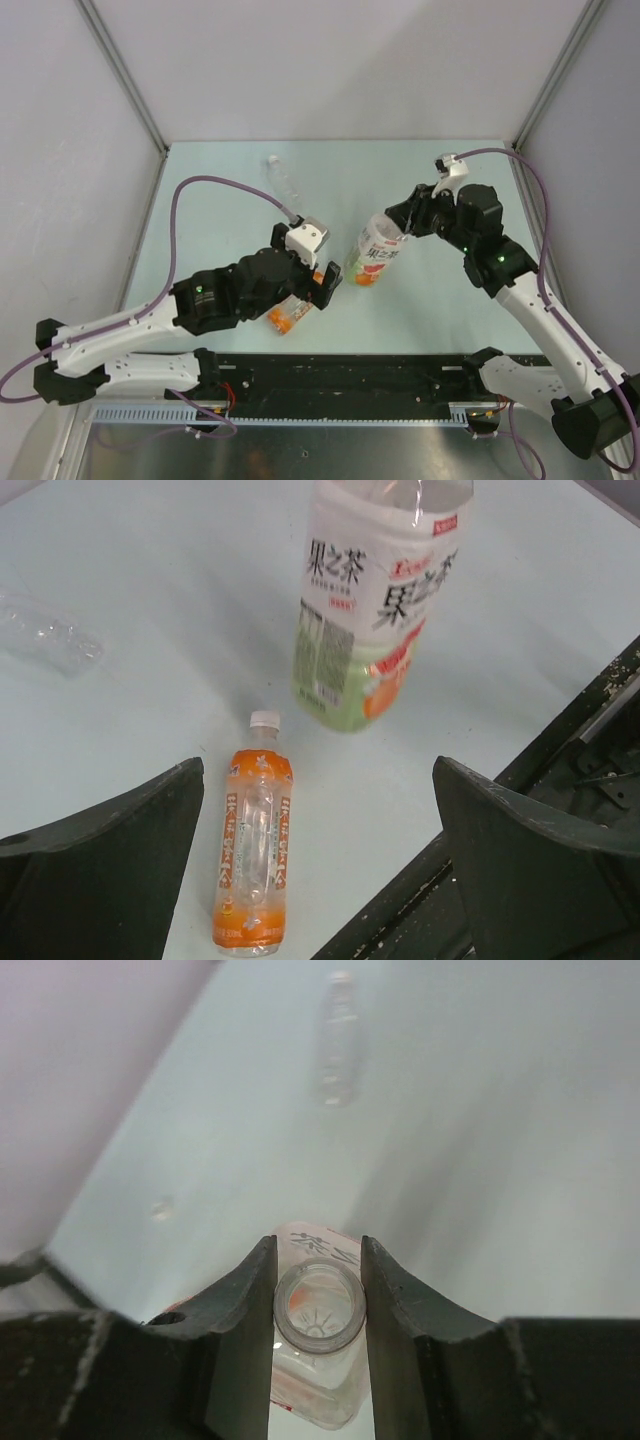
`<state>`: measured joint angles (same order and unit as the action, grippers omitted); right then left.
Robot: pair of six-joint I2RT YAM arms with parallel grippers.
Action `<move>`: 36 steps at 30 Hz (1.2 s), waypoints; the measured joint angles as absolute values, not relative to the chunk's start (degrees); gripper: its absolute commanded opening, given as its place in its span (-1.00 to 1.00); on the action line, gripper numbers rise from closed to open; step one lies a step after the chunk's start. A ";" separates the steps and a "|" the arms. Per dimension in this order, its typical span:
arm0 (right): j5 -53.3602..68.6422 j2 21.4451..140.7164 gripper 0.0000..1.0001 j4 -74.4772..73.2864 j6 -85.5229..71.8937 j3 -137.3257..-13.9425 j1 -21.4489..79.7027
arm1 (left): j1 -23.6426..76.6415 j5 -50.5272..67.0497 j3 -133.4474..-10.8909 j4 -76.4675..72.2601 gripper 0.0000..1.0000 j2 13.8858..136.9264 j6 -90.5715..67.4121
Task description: Unscrew the bottle caps
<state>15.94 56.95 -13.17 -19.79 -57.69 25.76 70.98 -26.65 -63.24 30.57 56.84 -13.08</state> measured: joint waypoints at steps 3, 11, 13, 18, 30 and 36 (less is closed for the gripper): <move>4.73 57.19 -1.00 -15.46 -17.87 -57.69 25.69 | 70.98 -26.92 -63.24 30.59 0.99 57.25 -13.08; -17.61 58.76 -1.00 -16.23 -13.58 -57.69 25.65 | 70.98 -26.96 -63.22 30.63 0.99 60.16 -13.13; -20.51 59.44 -1.00 -15.62 -12.40 -57.69 25.65 | 70.98 -26.87 -63.22 30.63 0.99 61.01 -13.15; -25.80 62.06 -1.00 -13.23 -9.96 -57.28 25.74 | 70.96 -26.11 -63.13 30.63 0.99 63.00 -13.63; -29.80 62.30 -1.00 -1.41 -5.37 -47.22 26.37 | 62.02 -13.02 -59.18 30.59 0.99 65.10 -18.37; -32.12 62.30 -1.00 2.92 -4.40 -44.29 28.21 | 56.25 -6.37 -56.55 30.59 0.99 66.00 -20.91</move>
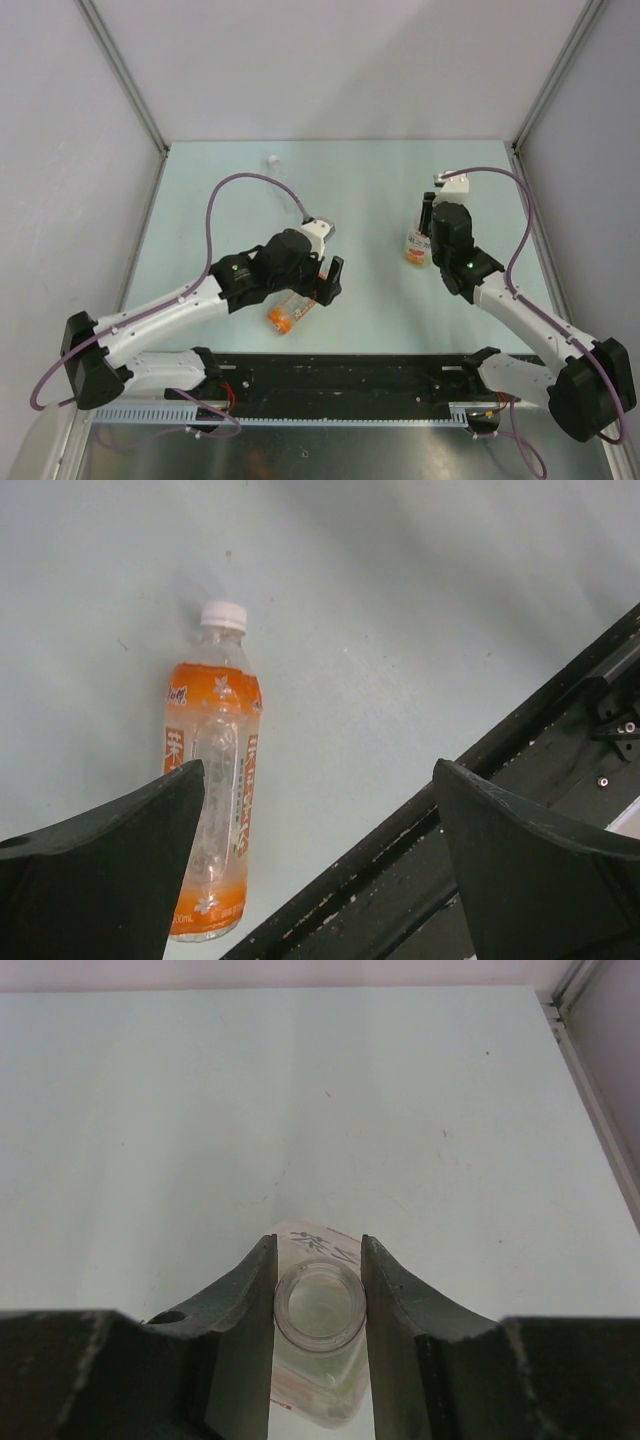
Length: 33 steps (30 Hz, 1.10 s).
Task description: Unscrew the bottle caps
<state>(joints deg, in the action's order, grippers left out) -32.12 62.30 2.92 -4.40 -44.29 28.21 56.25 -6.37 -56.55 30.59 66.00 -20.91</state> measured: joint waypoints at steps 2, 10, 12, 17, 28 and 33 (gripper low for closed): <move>-32.67 62.35 -1.00 3.36 -4.43 -43.40 28.71 | 54.96 -5.02 -55.70 30.61 0.99 66.50 -21.32; -34.70 62.48 0.29 3.64 -5.67 -42.74 29.30 | 53.28 -3.31 -54.02 30.61 0.99 67.35 -22.02; -34.63 62.37 0.61 3.07 -6.48 -42.72 29.30 | 53.21 -3.40 -53.80 30.52 0.99 67.35 -22.02; -33.04 60.01 0.97 0.89 -7.29 -42.11 29.30 | 53.06 -4.95 -52.01 30.72 0.99 67.51 -21.45; -22.31 47.20 0.99 -3.18 -12.21 -43.09 25.17 | 52.73 -10.39 -51.22 33.39 0.99 71.35 -20.53; -14.66 48.10 0.99 -8.78 -15.64 -47.00 21.02 | 52.69 -11.42 -49.58 33.89 0.99 74.02 -20.60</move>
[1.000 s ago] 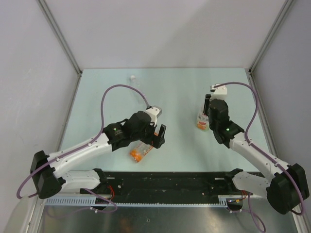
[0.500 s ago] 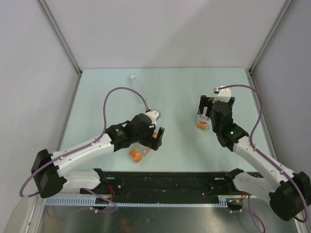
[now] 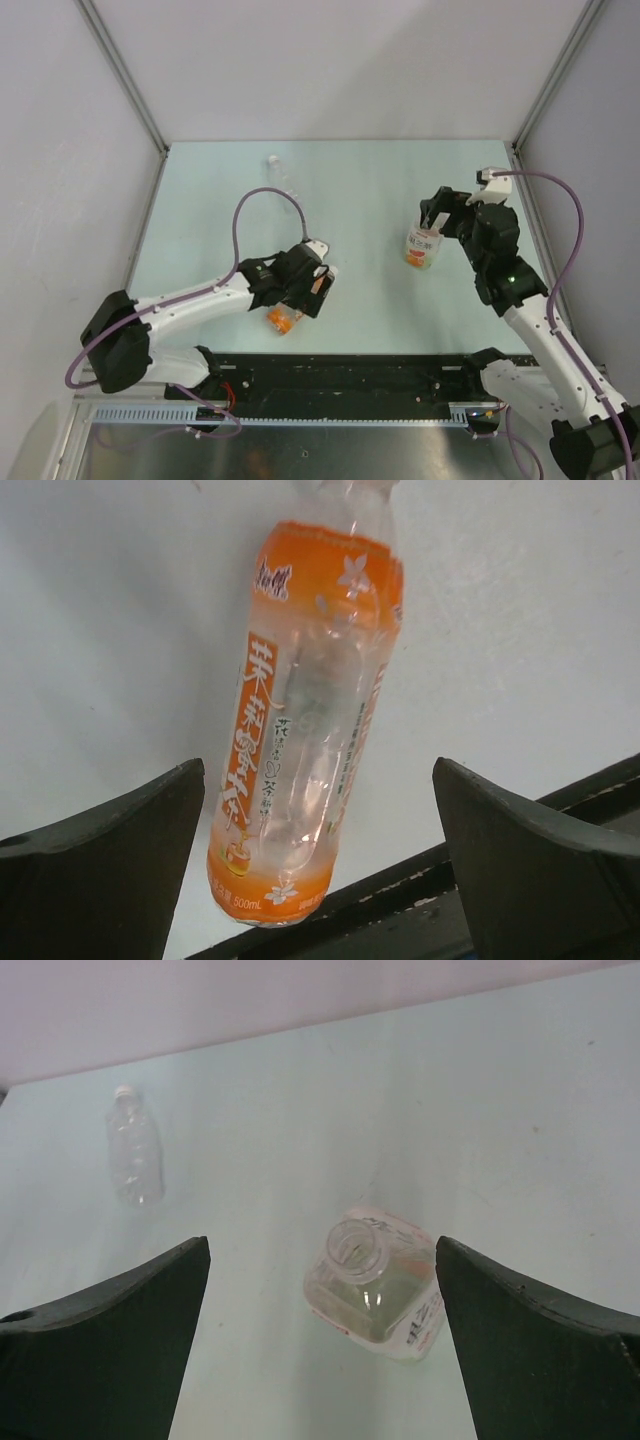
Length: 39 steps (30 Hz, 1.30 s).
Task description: Unscrew the bottle caps
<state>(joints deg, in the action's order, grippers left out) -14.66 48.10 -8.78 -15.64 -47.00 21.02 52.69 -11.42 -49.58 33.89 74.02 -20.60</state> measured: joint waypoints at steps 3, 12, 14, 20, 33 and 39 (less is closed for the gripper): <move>-10.33 49.76 0.99 -11.75 -17.23 -49.47 19.46 | 52.69 -11.42 -47.94 34.13 0.99 76.09 -20.80; 4.19 53.58 0.99 -17.72 -22.26 -55.53 12.75 | 52.69 -11.00 -45.23 34.92 0.66 81.80 -21.06; 6.59 53.93 0.99 -18.41 -22.96 -56.36 11.40 | 52.69 -10.76 -45.21 34.94 0.53 82.91 -21.06; 12.67 55.70 0.99 -19.99 -24.38 -58.04 9.39 | 52.71 -10.72 -45.45 35.09 0.17 85.10 -20.88; 19.62 57.58 0.99 -22.50 -27.27 -63.44 9.63 | 54.24 -11.00 -48.47 36.01 0.03 80.99 -20.93; 18.74 59.33 0.99 -23.49 -29.71 -67.11 13.96 | 57.58 -12.78 -54.59 36.29 0.01 75.07 -20.71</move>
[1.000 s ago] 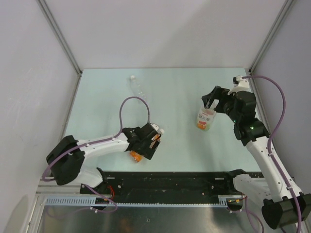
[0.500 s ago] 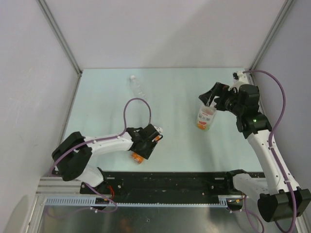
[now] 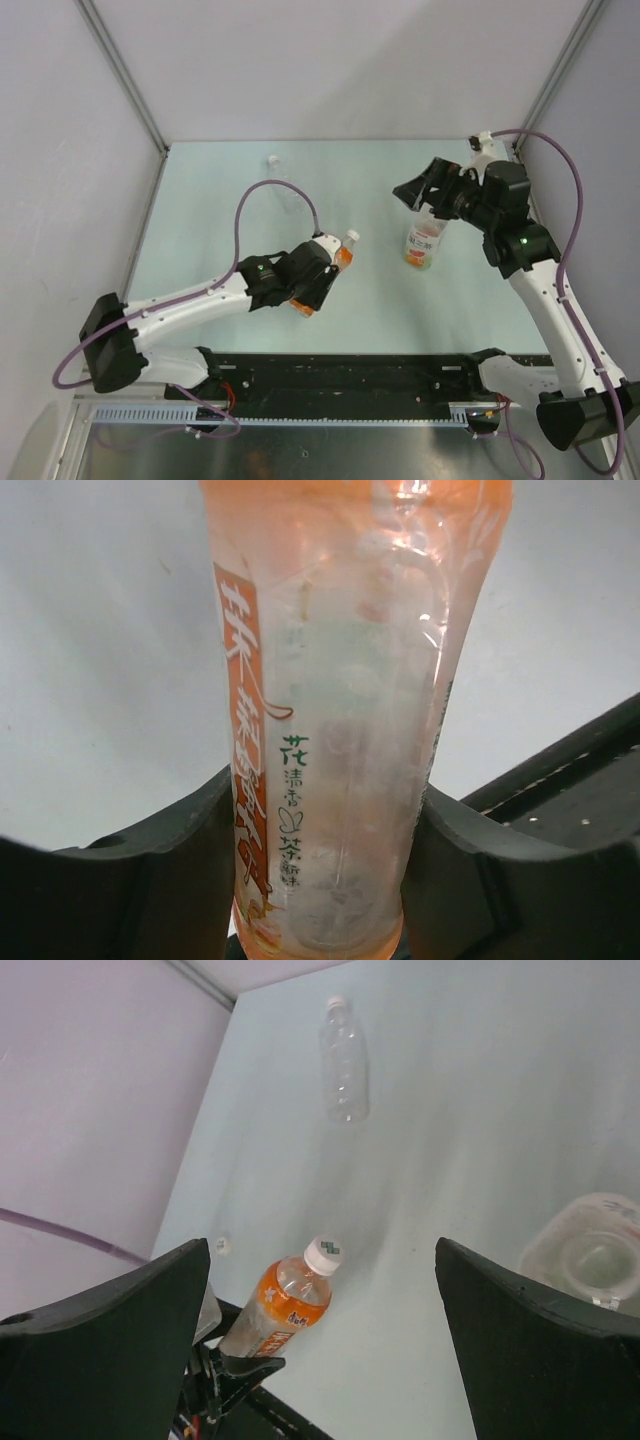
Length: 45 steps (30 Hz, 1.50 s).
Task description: Unscrew the bottle caps
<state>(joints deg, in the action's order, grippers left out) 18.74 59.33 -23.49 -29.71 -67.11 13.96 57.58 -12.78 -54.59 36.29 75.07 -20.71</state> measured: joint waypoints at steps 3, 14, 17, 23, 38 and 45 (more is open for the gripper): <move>16.95 61.08 0.99 -24.62 -30.63 -69.58 18.44 | 59.51 -15.00 -57.04 36.53 0.01 73.01 -20.47; 15.05 65.08 0.98 -25.47 -34.41 -72.14 28.14 | 67.70 -24.97 -61.87 37.47 0.00 69.23 -18.17; 14.83 65.82 0.95 -25.65 -35.62 -72.14 29.43 | 68.95 -27.03 -62.65 37.50 -0.03 69.10 -17.96; 13.21 67.24 0.85 -27.42 -37.60 -72.58 30.83 | 70.22 -31.88 -64.40 38.50 -0.13 69.28 -18.00; 9.41 68.16 0.73 -26.87 -41.58 -72.71 33.04 | 73.80 -44.91 -71.94 44.91 -0.47 78.13 -19.57; 9.21 70.15 0.54 -25.08 -42.98 -72.77 33.58 | 75.79 -48.75 -74.15 47.81 -0.52 80.79 -20.71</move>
<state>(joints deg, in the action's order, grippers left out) 9.21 70.15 -25.08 -42.98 -72.77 33.58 75.79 -48.75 -74.15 47.81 80.79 -20.71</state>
